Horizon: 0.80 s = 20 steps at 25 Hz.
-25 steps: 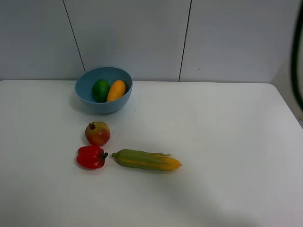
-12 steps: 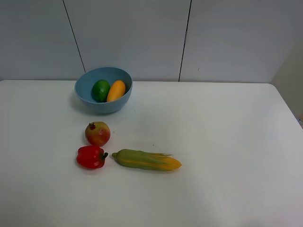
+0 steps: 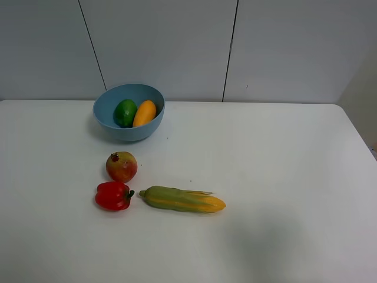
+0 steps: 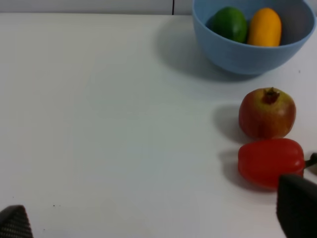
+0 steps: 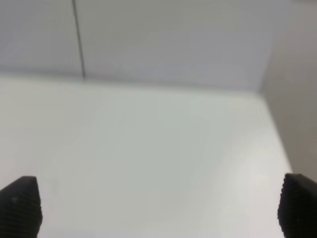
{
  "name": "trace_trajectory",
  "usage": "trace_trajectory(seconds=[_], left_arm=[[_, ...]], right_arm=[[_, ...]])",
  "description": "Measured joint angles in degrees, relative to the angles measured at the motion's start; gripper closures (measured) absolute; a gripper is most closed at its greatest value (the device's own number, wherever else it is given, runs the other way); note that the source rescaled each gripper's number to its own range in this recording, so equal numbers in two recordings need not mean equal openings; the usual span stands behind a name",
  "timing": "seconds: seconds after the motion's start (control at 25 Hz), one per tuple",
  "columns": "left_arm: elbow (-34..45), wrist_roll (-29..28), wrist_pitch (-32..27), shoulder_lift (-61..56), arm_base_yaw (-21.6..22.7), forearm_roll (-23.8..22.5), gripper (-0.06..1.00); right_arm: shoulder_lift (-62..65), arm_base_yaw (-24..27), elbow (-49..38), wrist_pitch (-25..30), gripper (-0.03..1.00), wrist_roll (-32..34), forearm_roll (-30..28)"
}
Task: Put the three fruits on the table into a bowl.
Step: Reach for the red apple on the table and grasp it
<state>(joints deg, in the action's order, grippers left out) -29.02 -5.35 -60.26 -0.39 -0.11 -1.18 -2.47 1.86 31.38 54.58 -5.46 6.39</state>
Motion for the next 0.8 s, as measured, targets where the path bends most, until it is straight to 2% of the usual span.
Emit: trace_trajectory(seconds=[0.08,0.16,0.8], left_arm=[[0.0,0.0,0.0,0.0,0.0,0.0,-0.06],[0.0,0.0,0.0,0.0,0.0,0.0,-0.06],[0.0,0.0,0.0,0.0,0.0,0.0,-0.06]], right_arm=[[2.17,0.0,-0.27,4.65,0.08,0.0,-0.42],[2.61,0.0,-0.27,6.0,0.08,0.0,-1.94],[2.61,-0.07,-2.47,6.68,0.07,0.0,-3.22]])
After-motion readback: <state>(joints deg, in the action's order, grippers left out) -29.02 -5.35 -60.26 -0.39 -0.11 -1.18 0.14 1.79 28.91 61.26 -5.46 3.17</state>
